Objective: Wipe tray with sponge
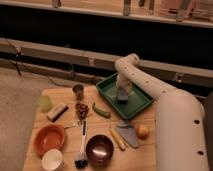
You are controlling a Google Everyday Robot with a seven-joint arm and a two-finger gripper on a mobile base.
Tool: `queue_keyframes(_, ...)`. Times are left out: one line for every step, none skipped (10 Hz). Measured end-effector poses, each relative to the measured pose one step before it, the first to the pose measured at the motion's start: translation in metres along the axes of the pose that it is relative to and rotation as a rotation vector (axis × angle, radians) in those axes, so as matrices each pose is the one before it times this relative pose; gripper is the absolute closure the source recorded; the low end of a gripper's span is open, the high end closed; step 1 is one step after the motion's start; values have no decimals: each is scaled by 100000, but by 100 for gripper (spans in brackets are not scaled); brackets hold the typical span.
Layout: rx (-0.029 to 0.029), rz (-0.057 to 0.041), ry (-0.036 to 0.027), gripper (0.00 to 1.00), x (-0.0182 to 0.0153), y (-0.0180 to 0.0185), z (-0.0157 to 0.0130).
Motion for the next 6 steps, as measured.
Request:
queue_keyframes(-82, 220, 64, 100, -584, 1785, -312)
queue_keyframes(443, -273, -323, 100, -1019, 826, -269)
queue_keyframes(686, -131, 125, 100, -820, 171, -198)
queue_keyframes(238, 117, 47, 100, -219, -47, -31)
queue_keyframes(735, 889, 360, 100, 344, -350, -71)
queue_keyframes(139, -90, 337, 100, 911, 189, 99)
